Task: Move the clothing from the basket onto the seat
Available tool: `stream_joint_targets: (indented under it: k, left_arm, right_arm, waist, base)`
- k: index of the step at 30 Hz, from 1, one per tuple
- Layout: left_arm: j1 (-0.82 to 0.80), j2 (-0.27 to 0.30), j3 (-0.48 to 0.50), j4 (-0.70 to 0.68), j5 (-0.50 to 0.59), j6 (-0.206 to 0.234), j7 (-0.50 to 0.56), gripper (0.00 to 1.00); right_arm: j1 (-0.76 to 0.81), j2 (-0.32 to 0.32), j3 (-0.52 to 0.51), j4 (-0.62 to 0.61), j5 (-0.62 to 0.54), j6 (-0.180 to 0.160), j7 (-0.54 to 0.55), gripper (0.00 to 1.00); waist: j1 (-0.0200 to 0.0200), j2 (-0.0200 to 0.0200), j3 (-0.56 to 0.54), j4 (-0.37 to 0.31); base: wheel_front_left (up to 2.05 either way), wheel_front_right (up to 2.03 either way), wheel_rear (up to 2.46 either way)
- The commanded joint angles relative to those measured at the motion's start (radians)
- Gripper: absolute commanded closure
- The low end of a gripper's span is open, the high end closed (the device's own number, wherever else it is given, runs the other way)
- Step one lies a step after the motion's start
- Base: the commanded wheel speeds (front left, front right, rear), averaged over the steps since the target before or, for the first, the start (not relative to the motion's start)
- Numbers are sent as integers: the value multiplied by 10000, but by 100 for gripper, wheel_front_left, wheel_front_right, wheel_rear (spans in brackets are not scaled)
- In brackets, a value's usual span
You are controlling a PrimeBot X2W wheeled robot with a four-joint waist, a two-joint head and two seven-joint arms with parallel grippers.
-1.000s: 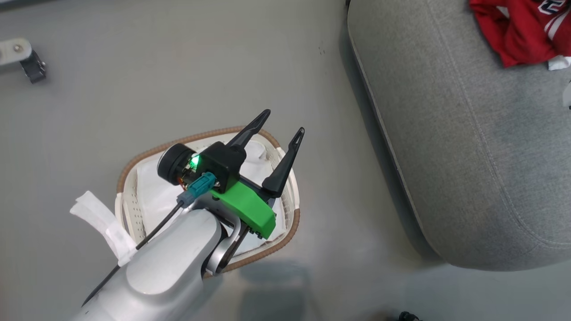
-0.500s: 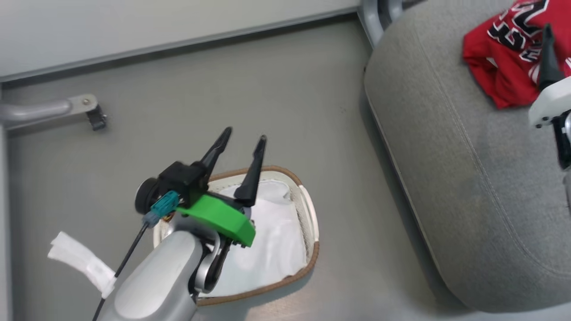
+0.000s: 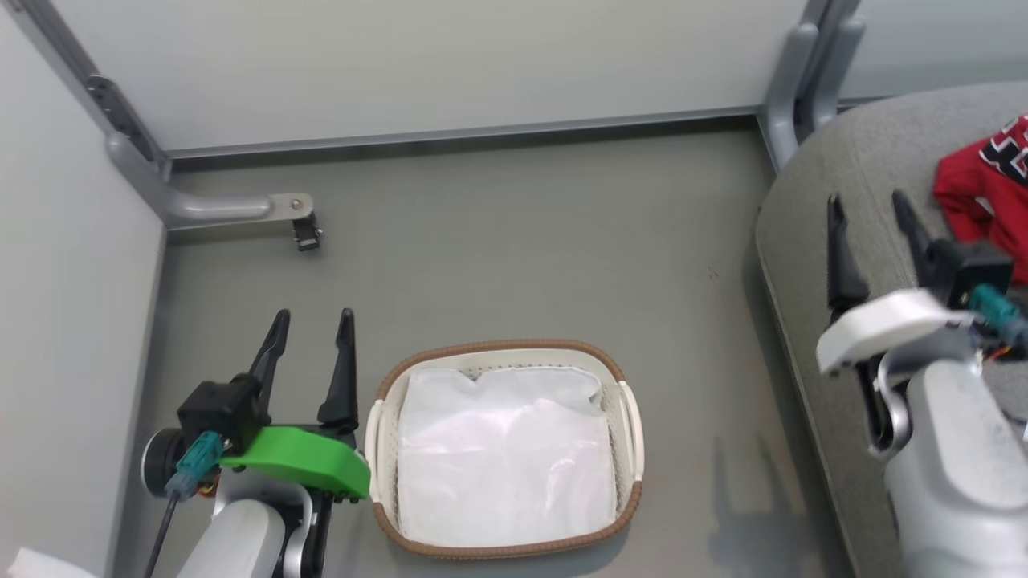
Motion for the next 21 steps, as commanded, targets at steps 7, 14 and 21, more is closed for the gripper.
stream_joint_targets:
  k: [7, 14, 21]
  left_arm:
    - [1318, -340, 1035, -204, 627, -90, -8, 0]
    - [2095, -635, 1525, -229, 899, -267, -9, 0]
    - [2587, -923, 1832, -190, 973, -569, -9, 0]
  right_arm:
    - [2549, 645, -205, -1905, -238, -11, -18, 0]
    - [4032, 667, 82, -2779, 280, -11, -18, 0]
    - [4569, 667, 282, -2937, 276, -11, -18, 0]
  waist:
    - [1, 0, -737, 684]
    - [1, 0, -985, 730]
    - [1, 0, -1176, 654]
  base:
    - [0, 0, 0]
    - [0, 0, 0]
    - [0, 0, 0]
